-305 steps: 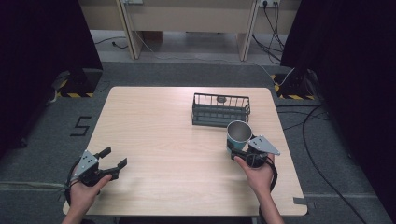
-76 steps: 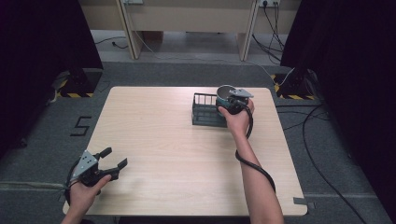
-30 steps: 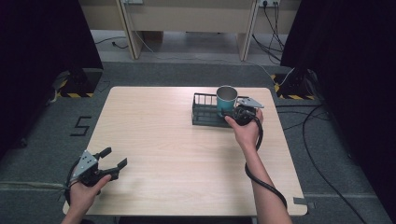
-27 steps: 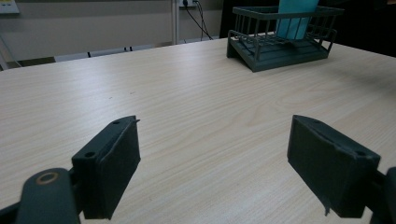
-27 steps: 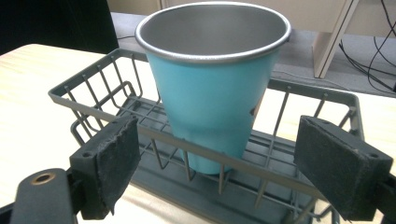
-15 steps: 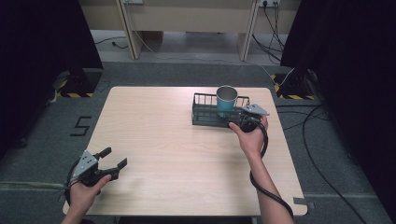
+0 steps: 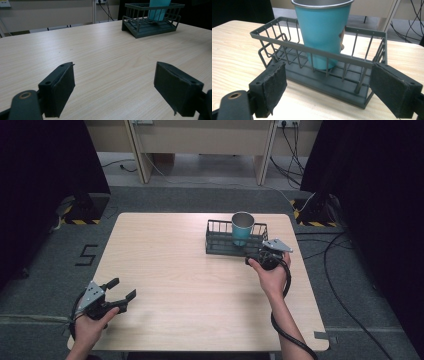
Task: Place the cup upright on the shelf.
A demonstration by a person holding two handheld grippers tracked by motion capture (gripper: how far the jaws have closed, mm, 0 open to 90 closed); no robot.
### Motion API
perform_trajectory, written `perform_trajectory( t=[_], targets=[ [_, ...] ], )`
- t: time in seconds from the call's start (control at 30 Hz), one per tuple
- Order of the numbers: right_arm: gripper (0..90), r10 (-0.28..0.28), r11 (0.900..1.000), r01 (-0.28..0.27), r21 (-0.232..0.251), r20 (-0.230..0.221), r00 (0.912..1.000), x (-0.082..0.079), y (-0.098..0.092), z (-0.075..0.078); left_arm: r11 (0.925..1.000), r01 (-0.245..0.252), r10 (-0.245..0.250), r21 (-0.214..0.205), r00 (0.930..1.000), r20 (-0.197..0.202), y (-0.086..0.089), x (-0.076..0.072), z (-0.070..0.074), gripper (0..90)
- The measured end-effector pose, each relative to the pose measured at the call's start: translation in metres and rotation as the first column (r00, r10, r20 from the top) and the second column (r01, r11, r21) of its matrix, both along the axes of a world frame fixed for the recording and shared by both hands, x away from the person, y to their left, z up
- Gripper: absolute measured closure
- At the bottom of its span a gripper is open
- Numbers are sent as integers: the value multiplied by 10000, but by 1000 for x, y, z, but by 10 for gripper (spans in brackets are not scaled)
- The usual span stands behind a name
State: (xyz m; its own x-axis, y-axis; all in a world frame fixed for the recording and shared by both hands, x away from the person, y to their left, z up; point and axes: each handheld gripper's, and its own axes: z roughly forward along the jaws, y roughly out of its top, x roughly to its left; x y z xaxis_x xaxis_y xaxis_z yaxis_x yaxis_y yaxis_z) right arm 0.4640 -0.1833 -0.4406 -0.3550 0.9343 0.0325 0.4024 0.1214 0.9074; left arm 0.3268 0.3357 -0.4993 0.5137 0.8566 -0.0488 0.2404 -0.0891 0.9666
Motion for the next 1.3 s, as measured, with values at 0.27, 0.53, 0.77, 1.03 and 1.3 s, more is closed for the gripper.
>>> perform_trajectory(
  t=[0.27, 0.53, 0.77, 1.03, 1.3],
  targets=[
    [151, -99, 10000, 99, -3, 24, 9999, -10, -8, -2, 10000, -1, 1, 0, 10000, -1, 0, 0, 0, 162],
    [151, -160, 9999, 160, -11, -51, 9999, -20, -15, -6, 10000, -12, 12, -10, 10000, 0, 0, 0, 0, 162],
    [151, -166, 9998, 165, -55, -95, 9998, -30, -20, -10, 10000, -15, 15, -4, 10000, 5, 0, 0, 0, 161],
    [151, -181, 9998, 180, -80, -91, 9998, -41, -26, -11, 10000, -19, 19, 0, 10000, 6, 0, 0, 0, 161],
    [151, -225, 9997, 225, 4, -156, 9996, -51, -32, -15, 10000, -21, 21, -4, 10000, 7, 0, 0, 0, 161]
  ],
)
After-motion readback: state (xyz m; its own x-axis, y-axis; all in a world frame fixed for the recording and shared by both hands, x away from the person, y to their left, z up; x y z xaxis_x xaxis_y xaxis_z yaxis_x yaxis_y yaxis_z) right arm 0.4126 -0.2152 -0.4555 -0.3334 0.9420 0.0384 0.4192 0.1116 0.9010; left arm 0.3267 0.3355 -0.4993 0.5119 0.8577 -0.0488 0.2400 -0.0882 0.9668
